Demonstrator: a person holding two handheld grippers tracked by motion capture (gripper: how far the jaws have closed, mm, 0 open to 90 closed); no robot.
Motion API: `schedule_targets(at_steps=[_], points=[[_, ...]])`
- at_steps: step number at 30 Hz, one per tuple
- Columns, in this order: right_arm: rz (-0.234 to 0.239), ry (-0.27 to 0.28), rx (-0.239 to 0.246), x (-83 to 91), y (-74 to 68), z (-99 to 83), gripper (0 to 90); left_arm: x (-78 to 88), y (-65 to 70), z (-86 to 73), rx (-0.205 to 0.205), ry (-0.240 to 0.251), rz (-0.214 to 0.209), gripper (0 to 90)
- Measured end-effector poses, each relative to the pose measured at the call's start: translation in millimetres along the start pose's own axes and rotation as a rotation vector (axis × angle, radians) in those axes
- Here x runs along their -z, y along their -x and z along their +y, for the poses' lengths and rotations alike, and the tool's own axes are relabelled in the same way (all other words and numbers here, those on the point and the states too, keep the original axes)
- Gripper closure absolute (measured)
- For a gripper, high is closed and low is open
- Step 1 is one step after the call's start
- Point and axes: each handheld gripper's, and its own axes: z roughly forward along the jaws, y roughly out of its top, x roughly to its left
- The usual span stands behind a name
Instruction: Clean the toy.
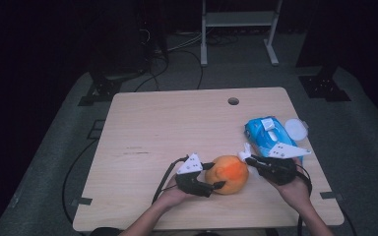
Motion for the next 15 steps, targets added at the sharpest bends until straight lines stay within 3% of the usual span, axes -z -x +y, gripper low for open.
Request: schedule_targets(at_steps=[3,5,10,15], points=[[0.031,0.017,0.01,1.0,-2.9,2.8,83.2,1.1,-1.6,1.9,0.008,0.0,0.013,26.6],[0.028,0.008,0.025,-0.3,-3.7,2.8,83.2,2.2,-4.1,2.7,0.021,0.0,0.015,26.3],[0.026,-0.006,-0.005,-2.4,0.8,-0.2,83.2,-1.2,-2.3,4.2,0.037,-0.003,0.021,26.4],[0.067,0.007,0.062,-8.1,-26.9,7.9,83.3,-4.6,2.7,5.6,0.029,-0.009,0.042,26.1]])
